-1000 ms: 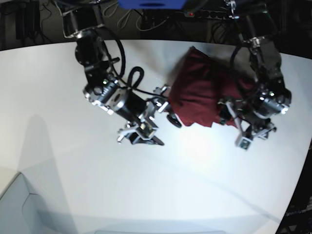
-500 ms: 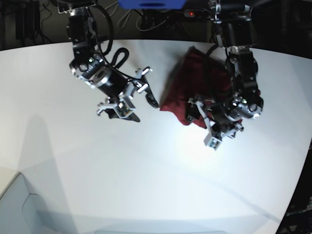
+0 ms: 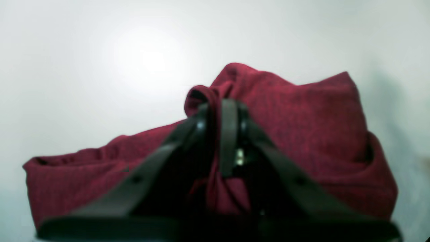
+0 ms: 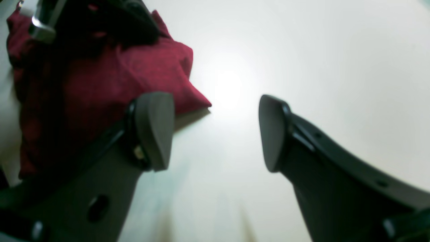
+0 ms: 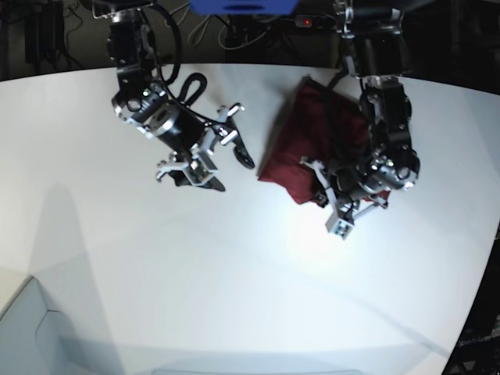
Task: Layout the t-shirt on the table in an organized manner, then fold the t-shirt properly
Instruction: 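Grasp the folded maroon bundle with the left gripper and lift its edge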
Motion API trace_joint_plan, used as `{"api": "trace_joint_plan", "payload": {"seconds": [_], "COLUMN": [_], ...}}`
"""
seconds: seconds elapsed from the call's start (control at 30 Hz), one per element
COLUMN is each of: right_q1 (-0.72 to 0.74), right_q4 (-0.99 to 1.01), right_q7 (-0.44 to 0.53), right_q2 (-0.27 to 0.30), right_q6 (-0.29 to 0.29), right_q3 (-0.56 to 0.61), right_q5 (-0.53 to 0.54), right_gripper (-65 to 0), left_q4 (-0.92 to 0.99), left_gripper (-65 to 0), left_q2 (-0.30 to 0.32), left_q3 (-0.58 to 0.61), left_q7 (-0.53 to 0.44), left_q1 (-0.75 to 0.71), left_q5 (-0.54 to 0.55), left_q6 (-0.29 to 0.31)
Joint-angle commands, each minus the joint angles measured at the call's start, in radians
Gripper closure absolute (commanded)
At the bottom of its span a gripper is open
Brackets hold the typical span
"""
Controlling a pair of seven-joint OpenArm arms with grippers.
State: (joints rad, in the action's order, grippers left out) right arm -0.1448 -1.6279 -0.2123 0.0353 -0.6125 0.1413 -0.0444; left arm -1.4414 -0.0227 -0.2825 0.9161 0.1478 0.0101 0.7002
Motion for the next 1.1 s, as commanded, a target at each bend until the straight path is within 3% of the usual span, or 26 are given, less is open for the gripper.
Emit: {"api": "trace_joint_plan", "payload": {"seconds": [0.0,0.23,0.43,0.6,0.9,1.07], "right_q1": [0.011,-0.019,-0.046,-0.062,-0.118,-0.115], "right_q4": [-0.019,-0.021,-0.016,-0.018,-0.035,-0.036], "right_q7": [0.030,0.030,0.030,0.030,0.032,0.032], "right_q2": [-0.004,-0.004,-0.024,-0.033,-0.015,-0.016], "right_q6": [-0.002,-0.002,-0.002,-0.002,-0.007,-0.007], "right_q3": [-0.001,0.002,0.016,0.024,0.194,0.220], "right_q5": [0.019,0.019,0.021,0.021,0.021,0.021], "right_gripper": [-39.6,-39.6,-39.6,-39.6,-39.5,-39.5], "left_q4": [-0.022,-0.189,-0.312,-0.387,-0.416,-0.408], "left_gripper": [-0.1,-0.3,-0.3,-0.3,-0.2,-0.5], "left_q2": [0.000,-0.021,-0.021,-0.036,-0.076,-0.075], "left_q3": [-0.022,-0.149,-0.159,-0.159,-0.165,-0.165], "left_q7": [-0.018,-0.009,-0.005,0.067,0.073,0.074], "left_q1": [0.034,0.036,0.022,0.000,-0.029,-0.029], "left_q5": [0.012,0.012,0.012,0.012,0.012,0.012], "left_q6": [-0.002,-0.002,-0.002,-0.002,-0.002,-0.002]}}
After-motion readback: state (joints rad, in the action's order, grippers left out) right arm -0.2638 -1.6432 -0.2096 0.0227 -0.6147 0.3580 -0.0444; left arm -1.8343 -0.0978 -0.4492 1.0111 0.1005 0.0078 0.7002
